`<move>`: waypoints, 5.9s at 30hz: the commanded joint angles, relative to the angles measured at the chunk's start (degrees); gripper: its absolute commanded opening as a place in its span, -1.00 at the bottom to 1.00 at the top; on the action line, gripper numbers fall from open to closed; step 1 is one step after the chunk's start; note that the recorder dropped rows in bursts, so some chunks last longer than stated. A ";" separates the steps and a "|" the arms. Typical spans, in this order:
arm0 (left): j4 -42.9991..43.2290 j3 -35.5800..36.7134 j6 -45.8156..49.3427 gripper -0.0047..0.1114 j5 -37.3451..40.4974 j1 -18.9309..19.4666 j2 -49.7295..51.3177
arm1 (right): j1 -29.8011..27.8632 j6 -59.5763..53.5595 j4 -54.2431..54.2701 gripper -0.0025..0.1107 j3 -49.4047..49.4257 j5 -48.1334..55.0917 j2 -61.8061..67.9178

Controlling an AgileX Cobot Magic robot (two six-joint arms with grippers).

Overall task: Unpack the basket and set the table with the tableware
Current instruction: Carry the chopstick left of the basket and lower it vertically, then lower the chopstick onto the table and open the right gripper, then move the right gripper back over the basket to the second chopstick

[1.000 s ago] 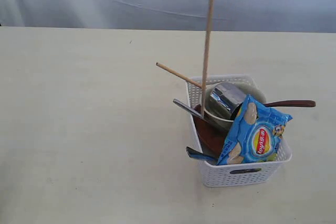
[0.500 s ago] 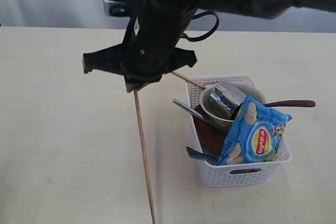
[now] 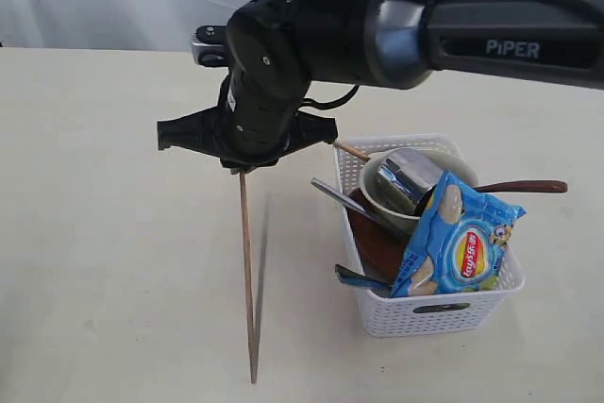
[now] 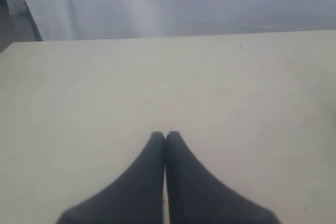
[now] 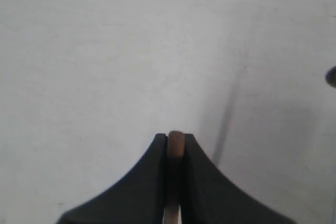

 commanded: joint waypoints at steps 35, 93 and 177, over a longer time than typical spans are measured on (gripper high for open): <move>-0.39 0.21 -0.45 -0.92 -0.28 -0.34 -0.21 | -3.51 -2.04 4.41 -0.96 -0.74 -7.72 8.29; -0.39 0.21 -0.45 -0.92 -0.28 -0.35 -0.21 | -5.83 -13.47 12.40 -0.96 -0.74 2.67 12.08; -0.39 0.21 -0.45 -0.92 -0.28 -0.35 -0.21 | -13.47 -10.20 10.68 -0.19 -0.74 -3.98 6.01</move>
